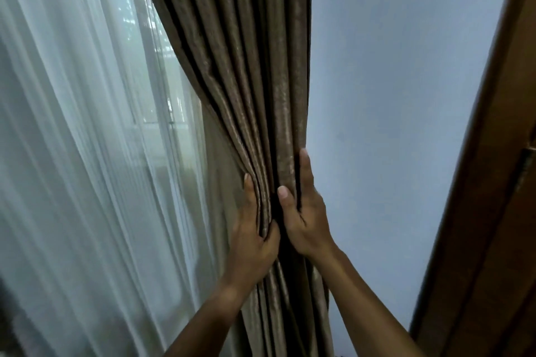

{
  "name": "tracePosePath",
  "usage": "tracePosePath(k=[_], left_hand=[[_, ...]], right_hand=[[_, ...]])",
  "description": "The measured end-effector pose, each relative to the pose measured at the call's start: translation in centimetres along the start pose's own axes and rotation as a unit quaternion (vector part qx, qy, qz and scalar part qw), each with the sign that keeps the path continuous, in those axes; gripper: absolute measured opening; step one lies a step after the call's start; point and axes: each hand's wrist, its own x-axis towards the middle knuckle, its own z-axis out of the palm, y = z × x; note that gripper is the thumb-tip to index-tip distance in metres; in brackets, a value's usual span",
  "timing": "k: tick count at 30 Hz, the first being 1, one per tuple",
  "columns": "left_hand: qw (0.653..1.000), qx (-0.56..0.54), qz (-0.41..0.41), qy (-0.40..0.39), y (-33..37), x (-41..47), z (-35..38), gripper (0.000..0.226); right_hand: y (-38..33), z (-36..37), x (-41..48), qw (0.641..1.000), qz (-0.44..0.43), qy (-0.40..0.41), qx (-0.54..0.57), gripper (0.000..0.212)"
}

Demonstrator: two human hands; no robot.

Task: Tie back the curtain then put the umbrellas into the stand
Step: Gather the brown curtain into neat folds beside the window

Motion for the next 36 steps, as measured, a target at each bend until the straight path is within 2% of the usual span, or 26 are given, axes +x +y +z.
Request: tracePosePath(k=[4, 7, 10, 12, 14, 16, 17, 19, 21, 24, 27, 30, 32, 36], left_hand=[[0.999, -0.049, -0.002, -0.010, 1.9, -2.0, -0.4, 0.085], [0.994, -0.109, 0.000, 0.024, 4.1, -3.2, -0.6, 0.068], [0.984, -0.156, -0.023, 0.079, 5.6, -4.7, -0.5, 0.066], [0.974, -0.205, -0.048, 0.087, 5.9, -5.7, -0.5, 0.061], [0.953, -0.266, -0.109, 0.096, 5.7, -6.7, -0.6, 0.053], [0.916, -0.331, -0.203, 0.102, 6.2, -7.0, -1.4, 0.058], [0.901, -0.358, -0.225, 0.101, 6.4, -7.2, -1.9, 0.054], [0.886, -0.397, -0.226, 0.081, 6.7, -7.1, -2.7, 0.030], [0.870, -0.424, -0.243, 0.060, 6.9, -6.9, -3.3, 0.028], [0.874, -0.396, -0.274, 0.062, 6.8, -7.4, -4.0, 0.052], [0.890, -0.377, -0.255, 0.009, 6.4, -8.7, -4.1, 0.040], [0.943, -0.284, -0.173, -0.025, 6.6, -8.7, -4.5, 0.040], [0.978, -0.182, -0.100, -0.004, 6.2, -8.1, -4.9, 0.041], [0.985, -0.064, -0.091, 0.133, 5.1, -4.6, -7.4, 0.041]], right_hand=[[-2.6, -0.2, -1.4, 0.997, -0.052, -0.017, -0.055, 0.054], [-4.4, -0.7, -2.2, 0.995, -0.069, -0.031, -0.068, 0.051], [-6.1, -1.5, -2.8, 0.996, -0.065, -0.050, -0.042, 0.056], [-7.1, -1.8, -3.1, 0.996, -0.060, -0.060, -0.021, 0.063], [-7.8, -1.9, -3.3, 0.997, -0.049, -0.064, -0.001, 0.068], [-8.2, -1.9, -3.4, 0.996, -0.036, -0.076, 0.011, 0.075], [-8.5, -1.9, -3.5, 0.996, -0.032, -0.081, 0.016, 0.080], [-9.0, -1.9, -3.4, 0.995, -0.024, -0.086, 0.034, 0.086], [-9.4, -1.7, -3.4, 0.995, -0.014, -0.083, 0.053, 0.088], [-9.5, -1.2, -3.5, 0.996, -0.003, -0.058, 0.073, 0.083], [-9.4, -1.0, -3.6, 0.996, 0.010, -0.028, 0.080, 0.073], [-9.0, -1.0, -3.6, 0.996, 0.012, -0.017, 0.082, 0.069], [-8.4, -1.3, -3.5, 0.997, 0.005, -0.001, 0.073, 0.069], [-7.3, -1.8, -3.6, 0.998, -0.013, 0.047, 0.039, 0.071]])
